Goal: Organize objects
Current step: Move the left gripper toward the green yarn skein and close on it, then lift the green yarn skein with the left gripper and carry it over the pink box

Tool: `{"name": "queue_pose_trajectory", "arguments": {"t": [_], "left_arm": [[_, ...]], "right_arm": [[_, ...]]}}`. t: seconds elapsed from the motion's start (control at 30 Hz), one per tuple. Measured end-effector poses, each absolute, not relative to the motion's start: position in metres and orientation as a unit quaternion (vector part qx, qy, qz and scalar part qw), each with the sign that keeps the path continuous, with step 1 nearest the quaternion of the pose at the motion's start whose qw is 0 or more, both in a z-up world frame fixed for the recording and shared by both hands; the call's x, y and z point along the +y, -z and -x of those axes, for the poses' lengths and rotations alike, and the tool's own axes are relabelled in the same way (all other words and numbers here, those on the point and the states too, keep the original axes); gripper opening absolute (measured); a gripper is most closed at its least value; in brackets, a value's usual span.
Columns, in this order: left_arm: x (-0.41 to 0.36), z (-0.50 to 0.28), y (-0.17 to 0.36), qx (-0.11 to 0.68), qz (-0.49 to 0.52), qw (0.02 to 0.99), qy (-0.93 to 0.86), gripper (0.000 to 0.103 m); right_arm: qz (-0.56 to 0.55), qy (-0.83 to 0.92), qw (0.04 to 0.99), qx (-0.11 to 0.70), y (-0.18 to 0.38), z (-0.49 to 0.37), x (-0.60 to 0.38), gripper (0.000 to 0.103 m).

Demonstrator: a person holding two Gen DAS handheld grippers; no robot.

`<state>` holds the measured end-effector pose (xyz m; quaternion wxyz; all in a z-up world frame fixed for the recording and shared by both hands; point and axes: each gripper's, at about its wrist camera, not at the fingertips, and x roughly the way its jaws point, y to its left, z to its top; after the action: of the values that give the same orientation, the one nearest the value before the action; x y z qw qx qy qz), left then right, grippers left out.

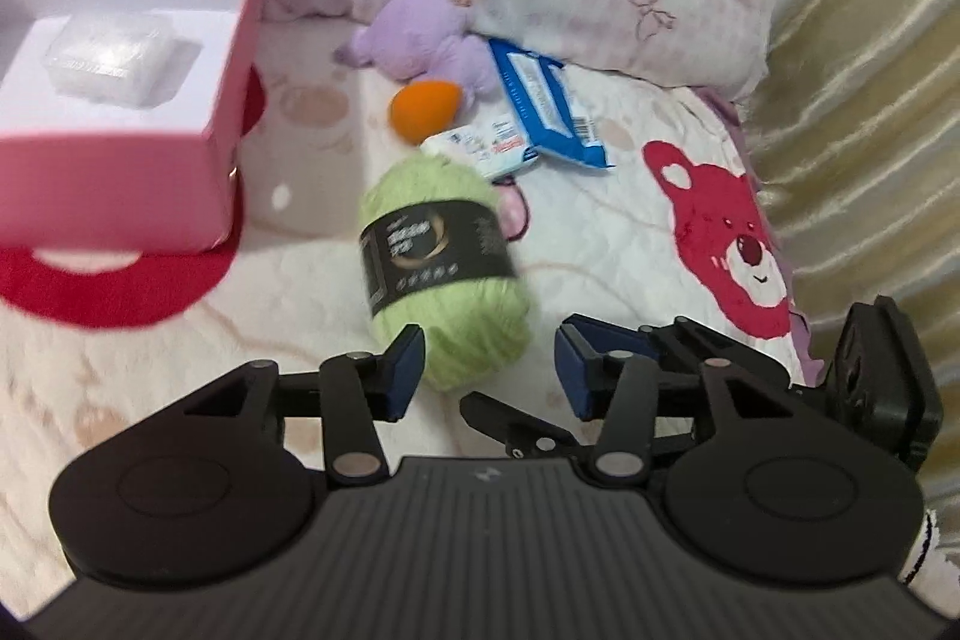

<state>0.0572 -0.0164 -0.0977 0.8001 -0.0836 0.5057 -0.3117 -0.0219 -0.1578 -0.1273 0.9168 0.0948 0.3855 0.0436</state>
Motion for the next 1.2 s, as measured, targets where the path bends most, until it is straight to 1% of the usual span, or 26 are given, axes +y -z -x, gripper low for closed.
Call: {"name": "queue_pose_trajectory", "arguments": {"t": [0.17,0.2,0.27,0.4,0.6,0.73,0.77,0.8,0.83,0.87,1.03,1.1,1.2], "left_arm": [[-0.022,-0.077,0.106,0.512,0.104,0.797,0.304,0.049],[-0.022,-0.079,0.107,0.509,0.11,0.799,0.301,0.052],[-0.021,-0.082,0.109,0.502,0.118,0.805,0.292,0.054],[-0.018,-0.093,0.116,0.507,0.122,0.806,0.281,0.056],[-0.019,-0.101,0.137,0.531,0.129,0.79,0.279,0.057],[-0.02,-0.1,0.145,0.529,0.141,0.789,0.28,0.061],[-0.022,-0.099,0.145,0.526,0.137,0.791,0.281,0.062],[-0.023,-0.098,0.146,0.526,0.135,0.791,0.281,0.063],[-0.023,-0.098,0.148,0.529,0.135,0.789,0.282,0.063],[-0.024,-0.098,0.15,0.533,0.137,0.785,0.285,0.06],[-0.031,-0.088,0.148,0.528,0.118,0.79,0.289,0.057],[-0.031,-0.085,0.147,0.523,0.123,0.793,0.285,0.054],[-0.03,-0.082,0.146,0.52,0.133,0.795,0.283,0.05]], "right_arm": [[-0.128,-0.055,0.92,0.365,0.123,0.018,-0.165,0.087],[-0.132,-0.062,0.921,0.361,0.121,0.017,-0.164,0.087],[-0.14,-0.079,0.921,0.354,0.12,0.014,-0.158,0.087],[-0.12,-0.067,0.923,0.358,0.126,0.002,-0.146,0.087],[-0.15,-0.051,0.912,0.379,0.142,-0.011,-0.152,0.087],[-0.159,-0.045,0.904,0.394,0.143,-0.016,-0.152,0.086],[-0.168,-0.047,0.902,0.395,0.143,-0.015,-0.153,0.082],[-0.173,-0.049,0.9,0.397,0.143,-0.015,-0.154,0.08],[-0.17,-0.044,0.899,0.401,0.145,-0.015,-0.153,0.074],[-0.161,-0.037,0.899,0.406,0.146,-0.015,-0.152,0.071],[-0.158,-0.035,0.893,0.419,0.153,-0.014,-0.15,0.068],[-0.139,-0.035,0.899,0.415,0.152,-0.011,-0.146,0.065],[-0.139,-0.037,0.903,0.406,0.15,-0.006,-0.146,0.059]]}}
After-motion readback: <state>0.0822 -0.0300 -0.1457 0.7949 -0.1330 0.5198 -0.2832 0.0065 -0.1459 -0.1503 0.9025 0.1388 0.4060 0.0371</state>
